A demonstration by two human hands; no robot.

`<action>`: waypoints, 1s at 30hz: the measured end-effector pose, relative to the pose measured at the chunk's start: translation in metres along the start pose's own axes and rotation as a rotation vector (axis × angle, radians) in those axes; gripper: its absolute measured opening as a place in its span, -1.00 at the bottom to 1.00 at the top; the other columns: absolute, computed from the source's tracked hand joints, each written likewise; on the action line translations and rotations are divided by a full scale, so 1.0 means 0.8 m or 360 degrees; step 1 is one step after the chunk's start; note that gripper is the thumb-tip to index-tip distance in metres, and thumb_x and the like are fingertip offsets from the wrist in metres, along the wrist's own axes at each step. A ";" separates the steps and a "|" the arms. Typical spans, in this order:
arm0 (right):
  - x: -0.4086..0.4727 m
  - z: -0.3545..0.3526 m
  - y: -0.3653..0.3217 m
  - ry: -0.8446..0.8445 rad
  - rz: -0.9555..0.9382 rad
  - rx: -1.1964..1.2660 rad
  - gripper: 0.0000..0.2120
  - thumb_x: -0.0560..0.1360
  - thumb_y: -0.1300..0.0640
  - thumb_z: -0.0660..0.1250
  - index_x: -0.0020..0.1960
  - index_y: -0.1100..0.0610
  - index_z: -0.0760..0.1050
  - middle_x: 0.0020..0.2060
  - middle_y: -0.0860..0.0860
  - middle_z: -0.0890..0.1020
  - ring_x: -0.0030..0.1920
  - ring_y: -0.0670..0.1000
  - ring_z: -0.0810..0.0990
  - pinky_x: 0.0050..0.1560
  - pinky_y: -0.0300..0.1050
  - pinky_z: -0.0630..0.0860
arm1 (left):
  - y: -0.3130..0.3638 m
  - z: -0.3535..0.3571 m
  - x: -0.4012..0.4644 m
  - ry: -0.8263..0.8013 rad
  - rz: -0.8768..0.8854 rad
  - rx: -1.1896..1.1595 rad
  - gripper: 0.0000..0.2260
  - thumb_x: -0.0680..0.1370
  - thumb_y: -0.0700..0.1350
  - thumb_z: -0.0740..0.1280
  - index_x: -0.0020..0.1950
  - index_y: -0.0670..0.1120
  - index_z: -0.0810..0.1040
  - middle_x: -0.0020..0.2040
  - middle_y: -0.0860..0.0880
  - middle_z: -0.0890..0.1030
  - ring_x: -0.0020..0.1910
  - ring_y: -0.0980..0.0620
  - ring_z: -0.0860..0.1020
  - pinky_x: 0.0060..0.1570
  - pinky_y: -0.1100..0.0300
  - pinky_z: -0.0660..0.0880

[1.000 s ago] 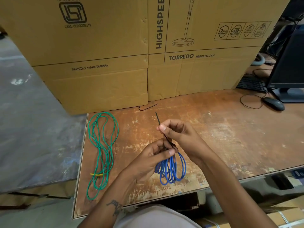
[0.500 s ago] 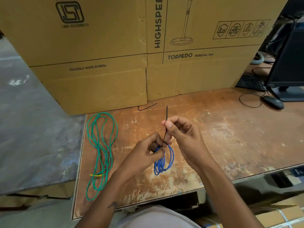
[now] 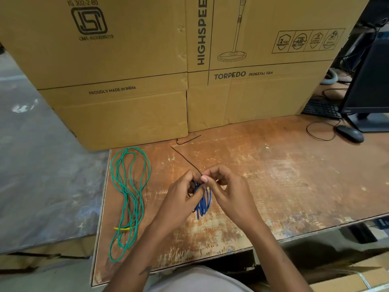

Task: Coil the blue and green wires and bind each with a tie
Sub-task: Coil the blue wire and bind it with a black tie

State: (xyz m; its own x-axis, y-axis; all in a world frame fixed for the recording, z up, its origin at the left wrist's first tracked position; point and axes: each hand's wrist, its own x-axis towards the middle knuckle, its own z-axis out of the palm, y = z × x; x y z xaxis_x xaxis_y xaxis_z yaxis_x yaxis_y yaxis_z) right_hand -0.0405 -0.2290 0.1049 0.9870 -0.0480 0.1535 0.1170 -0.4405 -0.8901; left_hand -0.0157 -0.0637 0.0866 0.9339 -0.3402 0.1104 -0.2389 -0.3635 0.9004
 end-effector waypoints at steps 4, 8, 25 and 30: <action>-0.005 0.012 0.003 0.0061 0.0000 0.0047 -0.94 0.66 0.12 0.41 0.05 -0.01 0.64 -0.11 -0.15 0.71 -0.02 -0.07 0.71 -0.02 -0.06 0.65 | -0.006 0.004 0.001 -0.0094 -0.0072 -0.0083 -0.87 0.59 -0.11 0.35 -0.09 -0.02 0.41 -0.26 -0.12 0.45 -0.31 0.09 0.36 -0.28 0.10 0.31; -0.015 0.033 0.009 0.0196 -0.0042 -0.0052 -0.92 0.65 0.20 0.40 0.04 0.03 0.62 -0.11 -0.13 0.68 -0.05 -0.07 0.67 -0.05 -0.04 0.61 | -0.015 0.013 0.003 -0.0047 -0.0112 -0.0020 -0.82 0.58 -0.07 0.36 -0.16 0.03 0.39 -0.34 0.07 0.40 -0.35 0.15 0.32 -0.32 0.15 0.30; 0.017 0.006 0.038 -0.0562 0.0510 0.0614 -0.52 0.66 -0.25 0.20 0.46 -0.01 0.49 0.06 -0.12 0.73 0.19 -0.13 0.66 0.40 -0.02 0.48 | -0.033 0.002 0.032 -0.0418 -0.0411 -0.1716 -0.62 0.44 -0.34 0.34 0.13 -0.09 0.25 -0.31 -0.17 0.54 -0.41 -0.03 0.54 -0.34 0.16 0.55; 0.001 0.026 0.036 -0.0210 0.0387 0.0825 -0.52 0.67 -0.09 0.17 0.26 0.35 0.47 -0.31 -0.06 0.67 -0.25 -0.11 0.62 -0.10 -0.24 0.56 | -0.023 0.020 0.034 -0.0632 -0.0498 -0.2202 -0.68 0.41 -0.31 0.27 0.07 -0.05 0.29 -0.36 -0.15 0.49 -0.47 -0.01 0.44 -0.41 0.15 0.37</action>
State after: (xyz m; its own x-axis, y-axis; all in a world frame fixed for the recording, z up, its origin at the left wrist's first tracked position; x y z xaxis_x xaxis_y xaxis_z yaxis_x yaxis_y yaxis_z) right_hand -0.0340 -0.2233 0.0703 0.9938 0.0336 -0.1064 -0.1085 0.0665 -0.9919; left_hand 0.0094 -0.0802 0.0663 0.7109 -0.6993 -0.0749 0.6071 0.5565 0.5672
